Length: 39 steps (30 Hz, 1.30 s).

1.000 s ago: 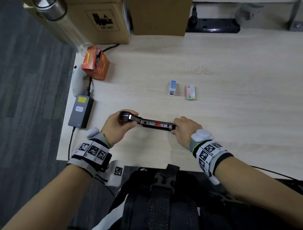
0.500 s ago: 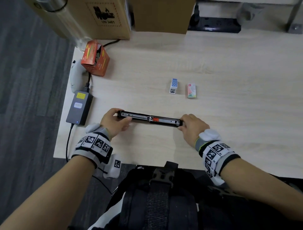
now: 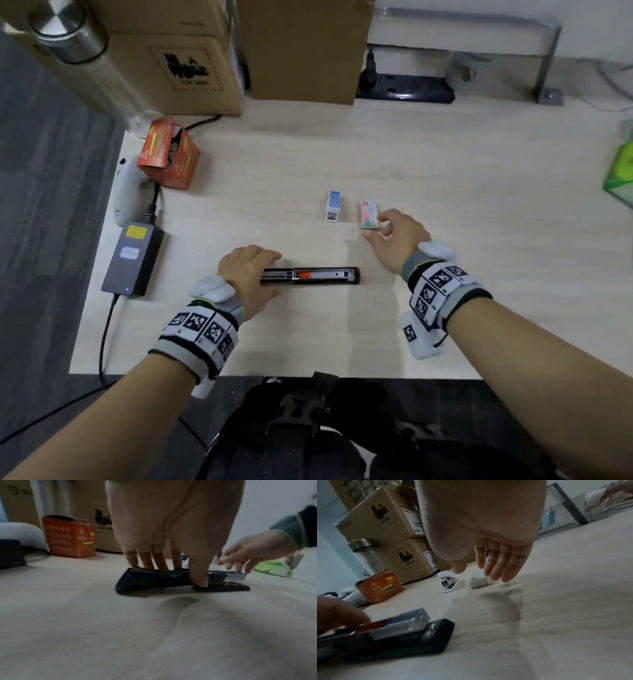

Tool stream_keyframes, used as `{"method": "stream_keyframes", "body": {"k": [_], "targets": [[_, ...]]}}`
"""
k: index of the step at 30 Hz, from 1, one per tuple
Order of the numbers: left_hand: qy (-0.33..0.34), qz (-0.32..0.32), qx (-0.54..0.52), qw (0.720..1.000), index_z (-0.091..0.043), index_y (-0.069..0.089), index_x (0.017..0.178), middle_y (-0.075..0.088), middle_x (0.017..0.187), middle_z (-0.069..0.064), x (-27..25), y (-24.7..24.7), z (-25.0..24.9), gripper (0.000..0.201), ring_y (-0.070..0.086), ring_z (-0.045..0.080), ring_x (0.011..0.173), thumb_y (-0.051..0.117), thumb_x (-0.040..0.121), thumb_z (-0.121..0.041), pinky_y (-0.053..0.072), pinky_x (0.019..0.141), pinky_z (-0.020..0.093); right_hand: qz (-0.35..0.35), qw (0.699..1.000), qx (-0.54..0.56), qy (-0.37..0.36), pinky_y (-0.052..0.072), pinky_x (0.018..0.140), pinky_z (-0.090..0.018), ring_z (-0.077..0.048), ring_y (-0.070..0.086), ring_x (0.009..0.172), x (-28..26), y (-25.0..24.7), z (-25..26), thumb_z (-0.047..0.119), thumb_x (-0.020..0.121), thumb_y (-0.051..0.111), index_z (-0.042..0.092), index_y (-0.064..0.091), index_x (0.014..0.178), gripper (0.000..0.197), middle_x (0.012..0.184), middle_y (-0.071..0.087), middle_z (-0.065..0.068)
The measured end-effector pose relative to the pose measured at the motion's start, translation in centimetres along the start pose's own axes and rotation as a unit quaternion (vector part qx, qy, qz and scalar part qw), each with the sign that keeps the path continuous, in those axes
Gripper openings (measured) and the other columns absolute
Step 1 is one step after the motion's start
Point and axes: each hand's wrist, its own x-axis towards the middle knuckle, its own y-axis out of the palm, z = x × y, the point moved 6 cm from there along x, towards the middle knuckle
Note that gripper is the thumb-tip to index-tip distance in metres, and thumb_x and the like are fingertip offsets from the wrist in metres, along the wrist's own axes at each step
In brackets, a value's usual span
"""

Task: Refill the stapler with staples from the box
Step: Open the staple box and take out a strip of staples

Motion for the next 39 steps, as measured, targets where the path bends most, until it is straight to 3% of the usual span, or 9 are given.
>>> {"method": "stream_keyframes", "body": {"k": [6,12,19,24,27,30,34,36,39], "targets": [[0.024,-0.001,-0.007,1.000,-0.027,0.063,0.102,0.066,0.091,-0.001,0.5,1.7,-0.9,0.027,0.057,0.027,0.084,0.071,0.077,-0.031,0.047,0.074,0.039,0.031,0.996,-0.058,0.068,0.050,0.072,-0.038,-0.030,0.060,0.089,3.5,1.4,1.0,0.065,0.074,0.060,0.012,0.038,0.121,0.074,0.111,0.061,-0.008],[0.024,-0.006,-0.030,0.999,-0.025,0.067,0.102,0.066,0.091,0.003,1.8,1.2,-0.7,0.025,0.056,0.029,0.085,0.072,0.078,-0.024,0.049,0.073,0.042,0.009,0.991,-0.082,0.104,0.039,0.058,-0.030,-0.028,0.056,0.076,3.6,0.8,0.5,0.055,0.083,0.045,0.013,0.047,0.108,0.049,0.097,0.060,-0.007],[0.005,0.027,-0.024,0.999,-0.030,0.060,0.113,0.062,0.106,0.002,2.8,1.0,-0.8,0.038,0.054,0.028,0.097,0.071,0.077,-0.033,0.048,0.083,0.046,0.018,0.999,-0.038,-0.001,0.043,0.060,-0.029,-0.023,0.057,0.075,-2.0,0.8,-1.3,0.056,0.083,0.050,0.030,0.051,0.105,0.034,0.100,0.060,-0.001],[0.079,-0.048,-0.092,0.991,-0.021,0.050,0.128,0.054,0.121,0.007,0.0,-0.7,-4.2,0.065,0.050,0.023,0.106,0.077,0.071,-0.036,0.042,0.093,0.036,0.035,0.987,-0.033,-0.151,0.046,0.069,-0.032,-0.024,0.055,0.087,-8.5,3.4,-0.3,0.041,0.083,0.059,0.031,0.054,0.108,0.027,0.096,0.057,0.000],[0.101,0.032,-0.176,0.979,-0.022,0.050,0.127,0.054,0.121,0.004,-1.8,0.5,-6.7,0.060,0.054,0.014,0.097,0.076,0.073,-0.029,0.046,0.087,0.027,0.057,0.976,-0.047,-0.207,0.051,0.072,-0.039,-0.027,0.053,0.098,-10.3,5.8,1.1,0.032,0.081,0.063,0.025,0.058,0.113,0.034,0.104,0.058,-0.004],[0.054,0.060,-0.225,0.971,-0.023,0.053,0.119,0.059,0.112,-0.001,-2.3,1.6,-7.0,0.049,0.059,0.012,0.084,0.075,0.076,-0.025,0.052,0.079,0.028,0.041,0.971,-0.045,-0.230,0.048,0.069,-0.034,-0.030,0.054,0.096,-10.3,6.5,2.5,0.029,0.079,0.066,0.022,0.060,0.112,0.035,0.103,0.058,-0.006],[-0.095,0.075,-0.346,0.931,-0.032,0.049,0.098,0.062,0.093,-0.004,-2.1,2.7,-5.1,0.044,0.065,0.017,0.073,0.081,0.069,-0.021,0.058,0.071,0.033,0.028,0.969,-0.028,-0.244,0.049,0.067,-0.035,-0.026,0.054,0.097,-10.1,6.7,3.1,0.027,0.077,0.068,0.022,0.061,0.111,0.035,0.102,0.059,-0.004],[-0.122,0.092,-0.377,0.913,-0.033,0.048,0.089,0.065,0.083,0.001,-2.4,3.4,-4.4,0.042,0.062,0.020,0.066,0.081,0.068,-0.019,0.057,0.070,0.043,0.030,0.967,-0.019,-0.251,0.050,0.068,-0.035,-0.024,0.054,0.098,-10.3,6.9,3.5,0.028,0.077,0.069,0.022,0.061,0.110,0.034,0.104,0.059,-0.002],[-0.148,0.082,-0.410,0.896,-0.031,0.046,0.084,0.060,0.073,0.002,-2.7,3.6,-3.5,0.041,0.056,0.020,0.061,0.079,0.070,-0.009,0.053,0.066,0.042,0.047,0.968,-0.006,-0.246,0.051,0.075,-0.037,-0.024,0.054,0.102,-10.3,7.5,3.2,0.035,0.077,0.071,0.019,0.059,0.114,0.042,0.109,0.059,-0.002]]}}
